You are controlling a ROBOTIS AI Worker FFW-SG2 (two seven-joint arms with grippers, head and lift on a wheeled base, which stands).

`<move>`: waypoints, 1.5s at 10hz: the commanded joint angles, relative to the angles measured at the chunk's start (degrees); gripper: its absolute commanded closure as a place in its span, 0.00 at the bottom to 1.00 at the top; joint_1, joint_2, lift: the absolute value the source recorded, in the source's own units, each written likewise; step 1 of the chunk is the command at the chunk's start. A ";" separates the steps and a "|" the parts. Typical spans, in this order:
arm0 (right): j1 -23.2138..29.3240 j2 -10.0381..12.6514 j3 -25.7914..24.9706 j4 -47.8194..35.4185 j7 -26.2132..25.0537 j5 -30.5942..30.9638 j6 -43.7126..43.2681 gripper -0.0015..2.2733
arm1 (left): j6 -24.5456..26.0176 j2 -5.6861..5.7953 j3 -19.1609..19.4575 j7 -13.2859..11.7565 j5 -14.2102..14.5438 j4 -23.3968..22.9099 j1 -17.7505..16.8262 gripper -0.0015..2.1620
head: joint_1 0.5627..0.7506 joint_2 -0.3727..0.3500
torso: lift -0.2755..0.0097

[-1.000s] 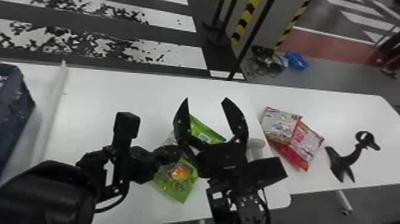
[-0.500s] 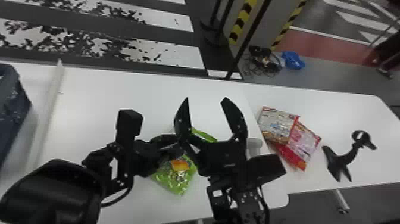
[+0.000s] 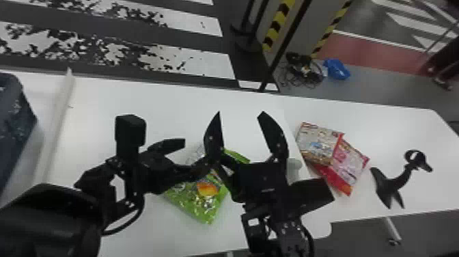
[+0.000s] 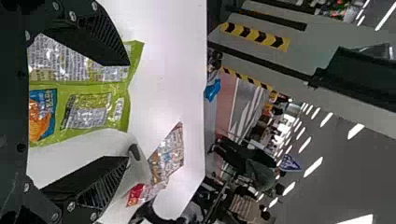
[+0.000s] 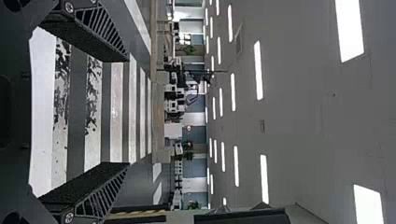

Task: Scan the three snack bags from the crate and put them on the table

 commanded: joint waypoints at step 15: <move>-3.31 -0.95 7.96 12.42 6.43 -8.63 6.97 0.88 | -2.80 2.11 33.74 8.09 0.00 -40.55 28.95 0.01 | 0.70 0.71 | 0.64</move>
